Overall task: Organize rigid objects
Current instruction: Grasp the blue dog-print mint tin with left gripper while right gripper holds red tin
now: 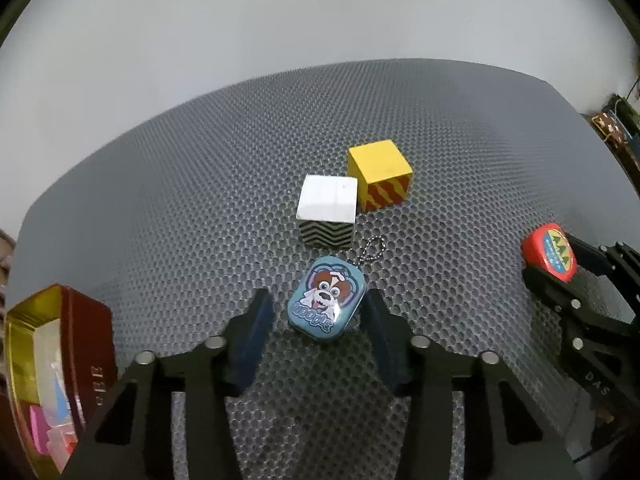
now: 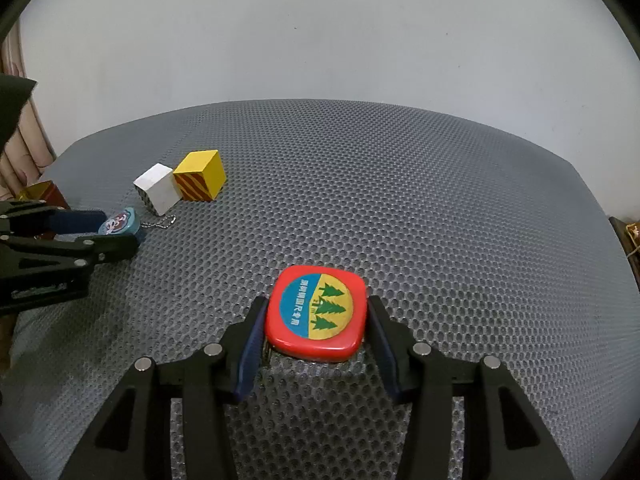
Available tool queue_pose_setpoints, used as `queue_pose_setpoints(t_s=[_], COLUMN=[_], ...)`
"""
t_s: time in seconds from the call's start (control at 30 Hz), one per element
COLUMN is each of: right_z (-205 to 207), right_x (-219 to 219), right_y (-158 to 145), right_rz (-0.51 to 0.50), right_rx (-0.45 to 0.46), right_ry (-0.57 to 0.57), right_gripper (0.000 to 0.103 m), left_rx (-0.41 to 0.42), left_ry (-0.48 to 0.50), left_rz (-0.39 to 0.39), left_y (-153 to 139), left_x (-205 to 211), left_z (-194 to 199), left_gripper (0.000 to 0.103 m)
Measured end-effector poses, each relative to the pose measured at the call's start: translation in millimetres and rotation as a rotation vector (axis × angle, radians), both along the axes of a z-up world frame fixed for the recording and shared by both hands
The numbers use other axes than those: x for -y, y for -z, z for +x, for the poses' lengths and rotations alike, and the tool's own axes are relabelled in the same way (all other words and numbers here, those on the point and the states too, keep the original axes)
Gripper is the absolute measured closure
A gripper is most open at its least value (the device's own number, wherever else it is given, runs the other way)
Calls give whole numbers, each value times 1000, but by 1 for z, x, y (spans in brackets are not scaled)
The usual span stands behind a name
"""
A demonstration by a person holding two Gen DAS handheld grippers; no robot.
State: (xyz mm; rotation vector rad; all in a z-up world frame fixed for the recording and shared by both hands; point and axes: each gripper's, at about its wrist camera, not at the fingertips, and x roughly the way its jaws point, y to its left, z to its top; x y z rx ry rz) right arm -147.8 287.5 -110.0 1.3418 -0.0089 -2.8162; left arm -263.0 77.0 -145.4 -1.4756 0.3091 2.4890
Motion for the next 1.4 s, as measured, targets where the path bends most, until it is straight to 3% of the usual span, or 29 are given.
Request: queue_pose_setpoints(t_s=[0.13, 0.33, 0.7, 0.8, 1.03, 1.4], right_z=[3, -5, -10, -14, -17, -6], right_x=[-2, -9, -10, -10, -8, -2], right_y=[-1, -1, -2, -2, -2, -1], right_rz=[0, 0, 1, 2, 4, 17], right_rx=[0, 0, 1, 1, 1, 2], right_ry=[1, 1, 2, 3, 4, 3], right_gripper=[52, 52, 52, 52, 52, 52], left_rx=[-1, 13, 13, 5, -3, -11], left_ry=[-19, -37, -80, -91, -117, -204], left_rz=[41, 92, 77, 73, 67, 84], left_y=[0, 0, 1, 1, -8, -32], left_x=[1, 5, -3, -4, -16, 1], left_z=[8, 19, 15, 16, 37, 70], left_gripper=[73, 74, 71, 76, 76, 76])
